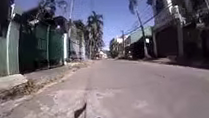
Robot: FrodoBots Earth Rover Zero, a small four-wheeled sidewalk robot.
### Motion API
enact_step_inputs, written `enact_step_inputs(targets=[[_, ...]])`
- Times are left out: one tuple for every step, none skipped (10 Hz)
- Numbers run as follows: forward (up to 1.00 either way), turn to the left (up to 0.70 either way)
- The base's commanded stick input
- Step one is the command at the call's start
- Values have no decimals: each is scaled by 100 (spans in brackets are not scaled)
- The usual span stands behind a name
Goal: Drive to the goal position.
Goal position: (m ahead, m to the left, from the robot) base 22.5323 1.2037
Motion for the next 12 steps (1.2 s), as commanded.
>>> enact_step_inputs(targets=[[70, -3], [70, -3], [70, -3], [70, -3], [70, -3], [70, -3], [70, -3], [70, -3], [70, -3], [70, -3], [70, -3], [70, -3]])
